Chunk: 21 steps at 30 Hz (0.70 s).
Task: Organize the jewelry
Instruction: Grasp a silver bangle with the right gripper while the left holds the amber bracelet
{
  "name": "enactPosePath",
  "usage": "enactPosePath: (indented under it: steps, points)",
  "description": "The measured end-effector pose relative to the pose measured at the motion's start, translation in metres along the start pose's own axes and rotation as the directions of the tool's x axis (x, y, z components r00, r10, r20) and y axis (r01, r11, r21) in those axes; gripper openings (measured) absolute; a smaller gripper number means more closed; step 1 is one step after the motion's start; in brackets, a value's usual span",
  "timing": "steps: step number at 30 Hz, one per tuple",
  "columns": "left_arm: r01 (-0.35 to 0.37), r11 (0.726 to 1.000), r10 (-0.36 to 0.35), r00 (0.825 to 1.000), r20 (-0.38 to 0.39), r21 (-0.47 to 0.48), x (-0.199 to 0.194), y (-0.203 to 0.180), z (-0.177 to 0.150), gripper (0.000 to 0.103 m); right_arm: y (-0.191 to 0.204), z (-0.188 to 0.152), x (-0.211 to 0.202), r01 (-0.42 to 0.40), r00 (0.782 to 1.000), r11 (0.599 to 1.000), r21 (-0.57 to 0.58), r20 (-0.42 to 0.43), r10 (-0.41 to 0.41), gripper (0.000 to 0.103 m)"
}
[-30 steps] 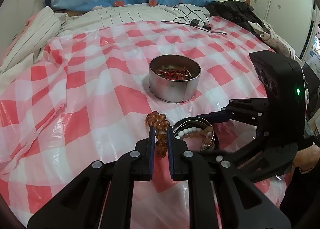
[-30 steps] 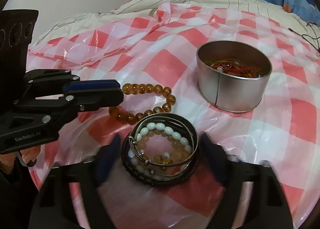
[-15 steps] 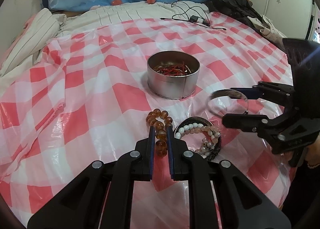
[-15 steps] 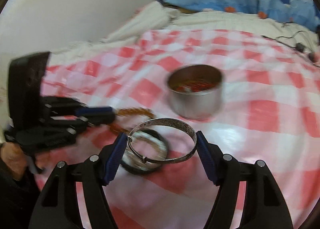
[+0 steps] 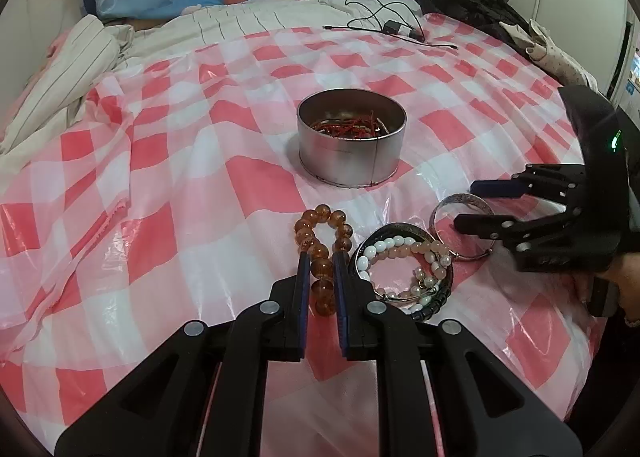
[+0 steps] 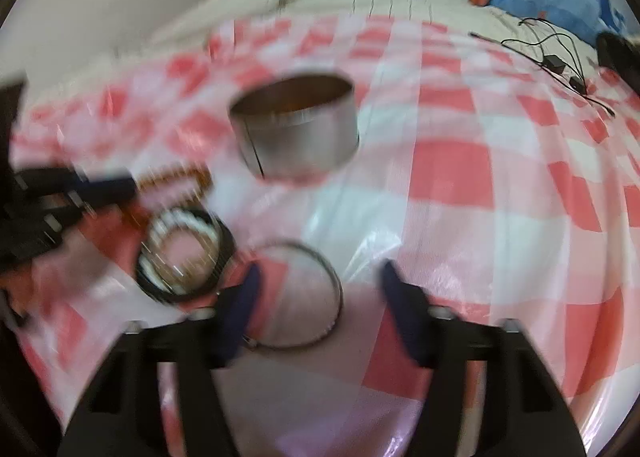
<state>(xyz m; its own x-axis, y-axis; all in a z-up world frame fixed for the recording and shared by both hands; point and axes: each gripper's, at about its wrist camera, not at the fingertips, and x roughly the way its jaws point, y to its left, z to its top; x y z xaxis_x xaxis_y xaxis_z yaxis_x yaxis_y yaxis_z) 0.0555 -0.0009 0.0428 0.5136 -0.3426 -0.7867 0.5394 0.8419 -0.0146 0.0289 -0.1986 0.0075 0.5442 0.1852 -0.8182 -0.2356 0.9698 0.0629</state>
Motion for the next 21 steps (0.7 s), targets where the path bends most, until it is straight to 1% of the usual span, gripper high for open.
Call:
enactPosePath:
  steps: [1, 2, 4, 6, 8, 12, 17, 21]
  points:
    - [-0.002, 1.000, 0.002, 1.000, -0.001, 0.002, 0.000, 0.000, 0.000, 0.011, 0.003, 0.000, 0.000, -0.009, 1.000, 1.000, -0.020, -0.002, 0.009, 0.040]
    - [-0.003, 1.000, 0.003, 1.000, -0.002, 0.004, 0.000, -0.001, 0.000, 0.011, 0.004, -0.002, -0.001, -0.009, 1.000, 1.000, -0.025, -0.001, 0.009, 0.030]
    - [-0.009, 1.000, 0.009, 1.000, -0.004, 0.009, 0.001, -0.001, -0.001, 0.011, 0.002, -0.005, -0.003, -0.007, 1.000, 1.000, -0.022, 0.006, 0.007, 0.026]
    - [-0.013, 1.000, 0.013, 1.000, -0.004, 0.015, 0.000, -0.002, -0.001, 0.011, -0.002, -0.006, -0.005, -0.019, 1.000, 1.000, 0.001, 0.014, 0.019, 0.015]
    - [-0.019, 1.000, 0.019, 1.000, -0.005, 0.020, 0.000, -0.004, -0.001, 0.011, -0.007, -0.006, -0.008, -0.050, 0.998, 0.998, 0.037, 0.033, 0.048, 0.010]
    - [-0.035, 0.999, 0.035, 0.999, -0.010, 0.036, 0.002, -0.006, -0.001, 0.011, -0.011, 0.001, -0.011, -0.085, 0.995, 0.994, 0.067, 0.061, 0.081, 0.010]
    - [-0.047, 0.998, 0.048, 0.999, -0.012, 0.048, 0.003, -0.008, -0.001, 0.011, -0.008, 0.004, -0.016, -0.084, 0.993, 0.995, 0.052, 0.083, 0.079, 0.010]
    - [-0.049, 0.997, 0.050, 0.999, -0.014, 0.053, 0.003, -0.009, -0.001, 0.011, -0.009, 0.007, -0.022, -0.100, 0.989, 0.994, 0.051, 0.111, 0.094, 0.010]
